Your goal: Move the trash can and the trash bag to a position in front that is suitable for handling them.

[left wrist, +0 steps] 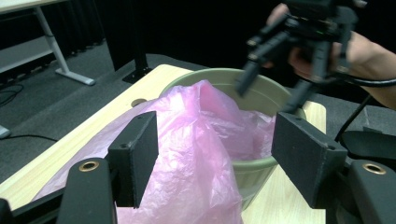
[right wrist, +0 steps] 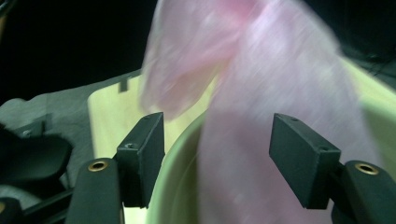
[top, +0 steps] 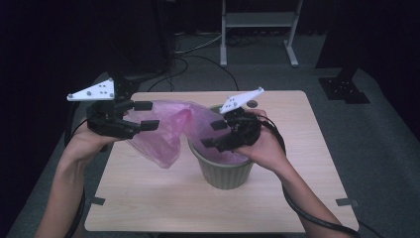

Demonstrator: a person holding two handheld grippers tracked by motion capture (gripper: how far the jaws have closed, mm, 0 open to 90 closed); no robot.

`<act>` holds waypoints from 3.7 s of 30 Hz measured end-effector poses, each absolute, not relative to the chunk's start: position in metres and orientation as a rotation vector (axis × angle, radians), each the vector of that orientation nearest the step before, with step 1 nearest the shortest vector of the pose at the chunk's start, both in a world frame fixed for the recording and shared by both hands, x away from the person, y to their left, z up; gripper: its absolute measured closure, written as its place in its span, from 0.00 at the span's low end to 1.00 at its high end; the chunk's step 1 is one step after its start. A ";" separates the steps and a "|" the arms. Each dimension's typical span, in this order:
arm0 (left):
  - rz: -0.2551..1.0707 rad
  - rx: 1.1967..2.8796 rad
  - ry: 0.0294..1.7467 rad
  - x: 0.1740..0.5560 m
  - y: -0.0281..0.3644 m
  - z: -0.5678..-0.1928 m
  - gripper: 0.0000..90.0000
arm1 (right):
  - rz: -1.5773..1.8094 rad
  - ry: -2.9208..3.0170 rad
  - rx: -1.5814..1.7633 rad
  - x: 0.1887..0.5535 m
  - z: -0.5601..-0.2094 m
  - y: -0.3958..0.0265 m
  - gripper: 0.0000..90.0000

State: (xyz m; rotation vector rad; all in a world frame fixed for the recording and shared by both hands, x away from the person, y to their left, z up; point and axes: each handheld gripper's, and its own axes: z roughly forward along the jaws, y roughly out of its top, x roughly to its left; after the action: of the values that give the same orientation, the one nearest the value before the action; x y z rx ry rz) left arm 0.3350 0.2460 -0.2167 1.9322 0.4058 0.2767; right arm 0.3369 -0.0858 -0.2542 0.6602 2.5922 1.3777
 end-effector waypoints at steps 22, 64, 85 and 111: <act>0.258 1.916 0.435 0.335 0.259 -0.225 0.33 | 0.981 2.706 0.856 0.384 -0.287 -0.106 1.00; 0.205 1.921 0.487 0.343 0.266 -0.254 0.32 | 1.313 2.648 0.651 0.377 -0.255 -0.107 1.00; 0.062 1.965 0.453 0.367 0.213 -0.292 0.32 | 1.588 2.514 0.723 0.355 -0.276 -0.194 1.00; -0.026 1.942 0.334 0.377 0.169 -0.289 0.41 | 1.785 2.456 0.743 0.356 -0.285 -0.220 1.00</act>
State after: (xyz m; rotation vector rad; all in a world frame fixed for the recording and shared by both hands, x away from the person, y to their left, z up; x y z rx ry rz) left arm 0.3772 0.1693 -0.2891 1.9425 0.3341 -0.0263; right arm 0.3555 -0.2198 -0.2854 0.7428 2.4556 1.7848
